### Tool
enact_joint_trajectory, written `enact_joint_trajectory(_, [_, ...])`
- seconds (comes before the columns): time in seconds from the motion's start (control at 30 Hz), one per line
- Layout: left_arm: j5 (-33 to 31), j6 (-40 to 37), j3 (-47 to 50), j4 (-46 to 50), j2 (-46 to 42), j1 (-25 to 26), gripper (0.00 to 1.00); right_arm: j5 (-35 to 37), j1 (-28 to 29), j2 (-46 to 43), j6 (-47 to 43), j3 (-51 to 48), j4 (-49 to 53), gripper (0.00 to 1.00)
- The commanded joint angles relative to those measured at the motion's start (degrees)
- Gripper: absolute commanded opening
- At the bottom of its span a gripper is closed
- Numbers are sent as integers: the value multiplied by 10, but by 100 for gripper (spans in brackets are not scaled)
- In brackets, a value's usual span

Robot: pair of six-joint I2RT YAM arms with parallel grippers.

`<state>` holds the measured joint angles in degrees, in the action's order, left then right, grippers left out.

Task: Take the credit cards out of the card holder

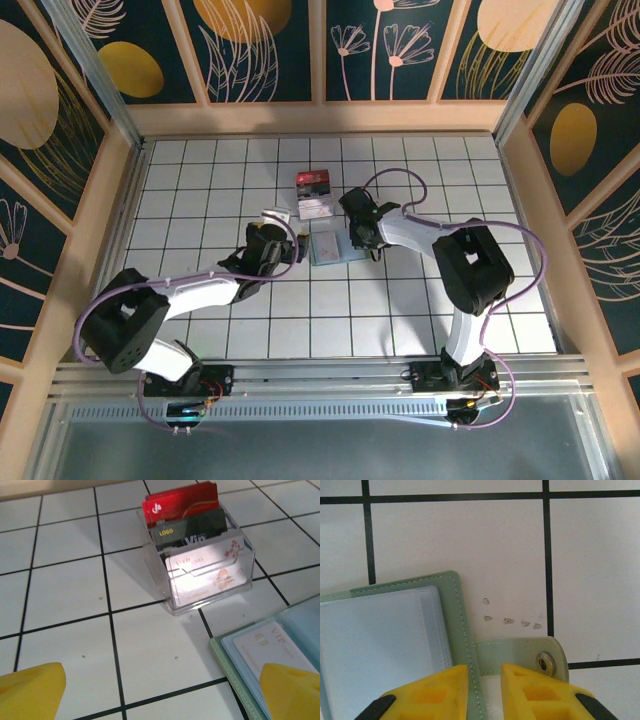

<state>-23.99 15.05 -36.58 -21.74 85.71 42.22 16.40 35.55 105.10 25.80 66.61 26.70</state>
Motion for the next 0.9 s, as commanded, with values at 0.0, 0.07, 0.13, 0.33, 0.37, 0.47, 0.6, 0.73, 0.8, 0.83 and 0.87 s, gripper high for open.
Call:
enact_joint_trajectory(0.0, [9, -3, -21, -23, 25, 6, 99, -2, -2, -1, -5, 3, -3, 24])
enact_joint_trajectory(0.07, [8, -6, -25, -24, 42, 9, 99, -1, -3, -10, -3, 8, 3, 24])
enact_joint_trajectory(0.13, [5, -10, -32, -24, 56, 13, 99, -1, -2, -22, -3, 13, 10, 24])
enact_joint_trajectory(0.33, [0, -21, -56, -24, 95, 24, 99, -5, -2, -64, 13, 23, 18, 20])
enact_joint_trajectory(0.37, [-3, -21, -58, -23, 100, 25, 99, -7, -1, -71, 16, 24, 16, 20])
enact_joint_trajectory(0.47, [-21, -11, -63, -16, 115, 25, 99, -27, -2, -91, 24, 24, 5, 20])
enact_joint_trajectory(0.6, [-34, 11, -67, -9, 135, 24, 99, -71, -1, -100, 31, 21, -18, 20])
enact_joint_trajectory(0.73, [-38, 30, -73, -7, 152, 24, 99, -126, -1, -87, 35, 21, -41, 19])
enact_joint_trajectory(0.8, [-37, 36, -78, -3, 159, 24, 99, -151, -1, -77, 38, 19, -55, 18])
enact_joint_trajectory(0.83, [-37, 38, -81, -1, 164, 24, 99, -164, -1, -72, 39, 19, -62, 18])
enact_joint_trajectory(0.87, [-37, 41, -84, 3, 169, 24, 99, -178, -1, -67, 41, 18, -68, 18])
